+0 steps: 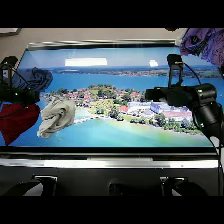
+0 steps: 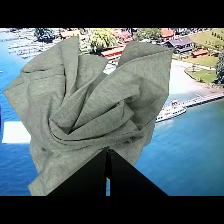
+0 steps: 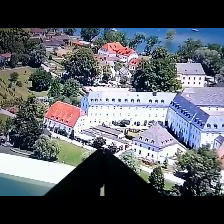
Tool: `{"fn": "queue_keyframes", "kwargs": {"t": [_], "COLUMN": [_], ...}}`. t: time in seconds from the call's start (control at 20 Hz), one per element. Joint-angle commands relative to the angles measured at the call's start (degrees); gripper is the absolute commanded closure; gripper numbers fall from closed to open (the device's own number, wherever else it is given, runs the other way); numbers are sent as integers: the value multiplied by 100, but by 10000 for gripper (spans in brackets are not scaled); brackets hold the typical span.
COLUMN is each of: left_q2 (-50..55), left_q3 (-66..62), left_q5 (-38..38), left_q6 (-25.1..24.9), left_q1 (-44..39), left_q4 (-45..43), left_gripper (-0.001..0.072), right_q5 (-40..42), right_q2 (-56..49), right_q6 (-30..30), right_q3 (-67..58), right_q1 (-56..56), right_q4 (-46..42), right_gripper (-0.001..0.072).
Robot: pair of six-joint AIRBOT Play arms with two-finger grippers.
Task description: Fold the clothes and pants, and hang the long-sleeved shirts on hangers.
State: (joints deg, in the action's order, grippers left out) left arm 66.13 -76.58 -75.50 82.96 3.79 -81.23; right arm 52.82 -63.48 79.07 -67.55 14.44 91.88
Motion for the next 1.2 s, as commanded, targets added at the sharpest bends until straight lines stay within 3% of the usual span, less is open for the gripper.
{"fn": "queue_keyframes", "kwargs": {"t": [0.0,1.05,1.1,1.15], "left_q2": [-4,-4,-2,-2], "left_q3": [2,2,4,20], "left_q5": [0,-11,-11,-4], "left_q6": [0,24,245,627], "left_q1": [4,4,4,7], "left_q4": [-2,2,-7,-26], "left_gripper": [683,674,520,63], "right_q5": [-2,-4,-4,-4], "right_q2": [-2,-2,-2,-2], "right_q6": [-2,-2,-2,-2], "right_q3": [-4,-4,-4,-4], "right_q1": [7,7,7,7], "right_q4": [2,2,2,2], "right_gripper": [677,677,677,677]}}
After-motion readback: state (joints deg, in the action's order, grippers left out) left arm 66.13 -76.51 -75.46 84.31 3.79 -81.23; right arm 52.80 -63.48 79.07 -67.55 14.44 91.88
